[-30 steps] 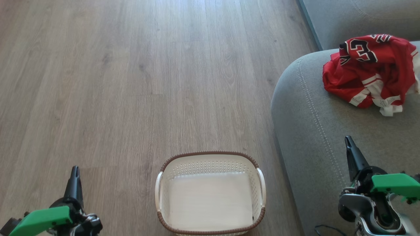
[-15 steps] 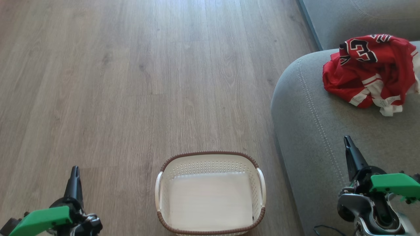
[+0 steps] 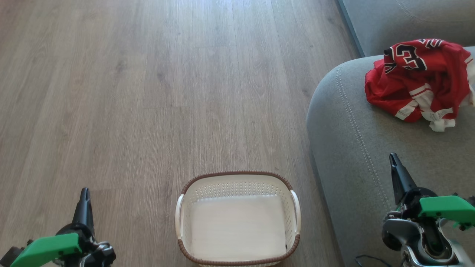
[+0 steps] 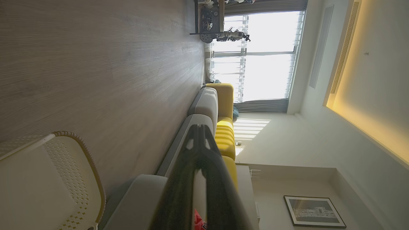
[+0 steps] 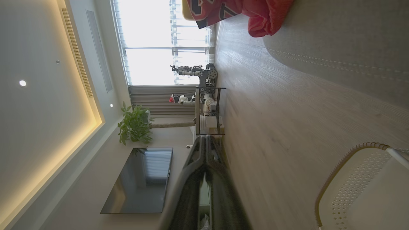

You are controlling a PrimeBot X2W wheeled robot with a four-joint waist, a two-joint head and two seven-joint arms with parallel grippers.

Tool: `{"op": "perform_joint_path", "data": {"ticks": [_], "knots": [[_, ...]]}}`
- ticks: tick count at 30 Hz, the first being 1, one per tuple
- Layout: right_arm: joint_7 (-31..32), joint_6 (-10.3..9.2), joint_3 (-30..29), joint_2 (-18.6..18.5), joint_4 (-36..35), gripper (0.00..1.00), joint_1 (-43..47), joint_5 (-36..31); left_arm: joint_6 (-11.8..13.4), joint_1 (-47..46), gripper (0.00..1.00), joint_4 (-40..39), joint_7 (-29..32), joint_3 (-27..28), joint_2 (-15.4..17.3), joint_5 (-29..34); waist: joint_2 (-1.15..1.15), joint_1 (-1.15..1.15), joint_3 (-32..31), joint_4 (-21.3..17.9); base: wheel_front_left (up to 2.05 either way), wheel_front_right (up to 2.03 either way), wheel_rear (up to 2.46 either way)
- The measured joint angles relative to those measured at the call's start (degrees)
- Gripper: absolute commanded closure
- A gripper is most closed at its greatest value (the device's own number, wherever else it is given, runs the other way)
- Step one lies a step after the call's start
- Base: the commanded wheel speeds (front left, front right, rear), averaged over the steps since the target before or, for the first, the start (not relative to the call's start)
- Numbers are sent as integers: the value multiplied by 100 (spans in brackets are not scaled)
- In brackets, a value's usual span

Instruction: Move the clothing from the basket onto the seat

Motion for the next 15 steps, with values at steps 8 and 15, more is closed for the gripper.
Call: {"op": "perform_joint_path", "data": {"ticks": [8, 15], "knots": [[-45, 0, 68, -41, -13, 100, 0, 80, 0, 0, 100, -1, 0, 1, 0, 0, 0, 0, 0, 0, 0, 0, 0], [-113, 0, 144, -98, -31, 100, 0, 138, 0, 0, 100, -1, 0, 2, -1, 0, 0, 0, 1, 0, 0, 0, 0]]}}
